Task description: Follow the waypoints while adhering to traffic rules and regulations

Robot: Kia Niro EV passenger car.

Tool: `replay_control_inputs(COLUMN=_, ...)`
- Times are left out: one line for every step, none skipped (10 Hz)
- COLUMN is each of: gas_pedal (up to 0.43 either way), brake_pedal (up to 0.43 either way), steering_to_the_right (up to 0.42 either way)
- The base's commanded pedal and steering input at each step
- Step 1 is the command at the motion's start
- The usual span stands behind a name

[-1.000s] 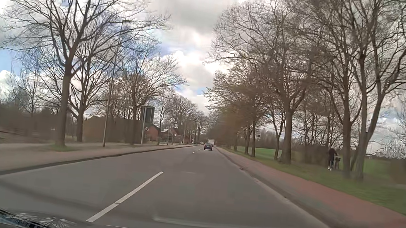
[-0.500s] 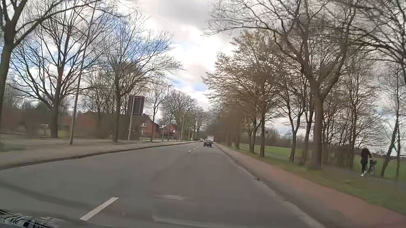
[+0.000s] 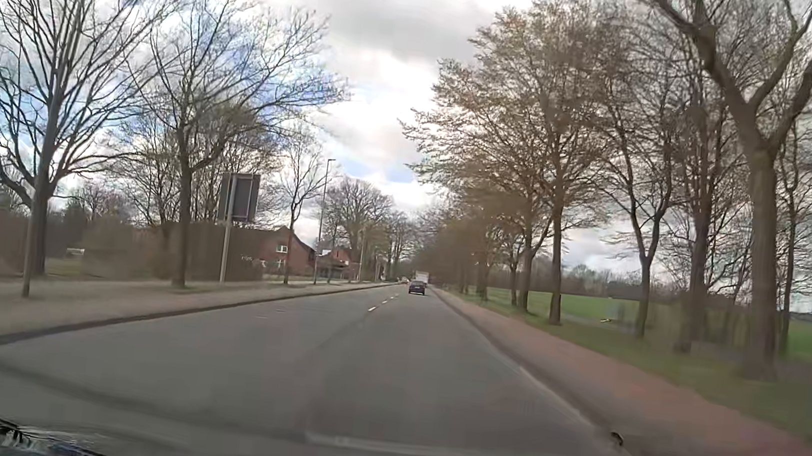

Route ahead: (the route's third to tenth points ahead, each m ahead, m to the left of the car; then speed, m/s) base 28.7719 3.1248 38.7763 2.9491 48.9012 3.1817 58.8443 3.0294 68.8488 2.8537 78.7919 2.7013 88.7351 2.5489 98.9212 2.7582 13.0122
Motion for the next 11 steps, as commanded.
replay_control_inputs(gas_pedal=0.26, brake_pedal=0.0, steering_to_the_right=0.0)
replay_control_inputs(gas_pedal=0.248, brake_pedal=0.0, steering_to_the_right=-0.001)
replay_control_inputs(gas_pedal=0.248, brake_pedal=0.0, steering_to_the_right=-0.001)
replay_control_inputs(gas_pedal=0.248, brake_pedal=0.0, steering_to_the_right=-0.002)
replay_control_inputs(gas_pedal=0.248, brake_pedal=0.0, steering_to_the_right=-0.002)
replay_control_inputs(gas_pedal=0.248, brake_pedal=0.0, steering_to_the_right=-0.002)
replay_control_inputs(gas_pedal=0.248, brake_pedal=0.0, steering_to_the_right=-0.002)
replay_control_inputs(gas_pedal=0.248, brake_pedal=0.0, steering_to_the_right=-0.002)
replay_control_inputs(gas_pedal=0.248, brake_pedal=0.0, steering_to_the_right=-0.002)
replay_control_inputs(gas_pedal=0.248, brake_pedal=0.0, steering_to_the_right=-0.002)
replay_control_inputs(gas_pedal=0.248, brake_pedal=0.0, steering_to_the_right=-0.002)
